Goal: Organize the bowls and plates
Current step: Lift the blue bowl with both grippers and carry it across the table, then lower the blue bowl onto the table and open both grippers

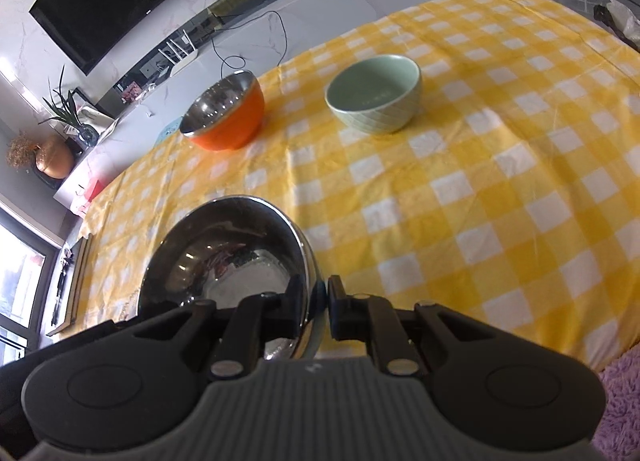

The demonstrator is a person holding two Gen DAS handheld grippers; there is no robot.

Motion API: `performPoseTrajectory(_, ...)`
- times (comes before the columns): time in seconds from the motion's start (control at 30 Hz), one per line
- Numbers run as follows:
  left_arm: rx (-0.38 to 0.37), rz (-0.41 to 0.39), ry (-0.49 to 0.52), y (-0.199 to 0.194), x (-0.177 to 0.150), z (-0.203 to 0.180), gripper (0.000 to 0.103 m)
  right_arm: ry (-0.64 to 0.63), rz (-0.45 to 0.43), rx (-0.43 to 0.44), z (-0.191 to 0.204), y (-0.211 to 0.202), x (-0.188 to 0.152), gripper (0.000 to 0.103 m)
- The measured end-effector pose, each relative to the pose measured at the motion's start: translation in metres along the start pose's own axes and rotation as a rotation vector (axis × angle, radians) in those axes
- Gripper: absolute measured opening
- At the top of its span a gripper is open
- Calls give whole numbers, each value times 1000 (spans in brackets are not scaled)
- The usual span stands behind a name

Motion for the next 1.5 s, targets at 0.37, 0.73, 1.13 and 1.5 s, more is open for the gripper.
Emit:
performPoseTrajectory(0.37,-5,51,-16,14,-11,0,11,3,35,-31,-10,11,-3,11)
performPoseTrajectory(0.73,-21,62,-12,25,-12,-1,13,0,49,-56,-13,22,-3,12)
performPoseTrajectory(1.13,-38,69,-43,26,-10,4,38,7,42,-48,-9,25,-3,35)
performPoseTrajectory(1.5,-18,-42,-6,-3,7,0,57,-73,-55,-107,3,8,6,46)
Point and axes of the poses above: each gripper's, at about its wrist camera, not at the fingertips, and y roughly the way its jaws point, z to its left, x to its top, the point moved 3 cm from there along y, roughly the way its jaws point, and after that the axes turned 5 degrees about -y, right-handed, at the moved point
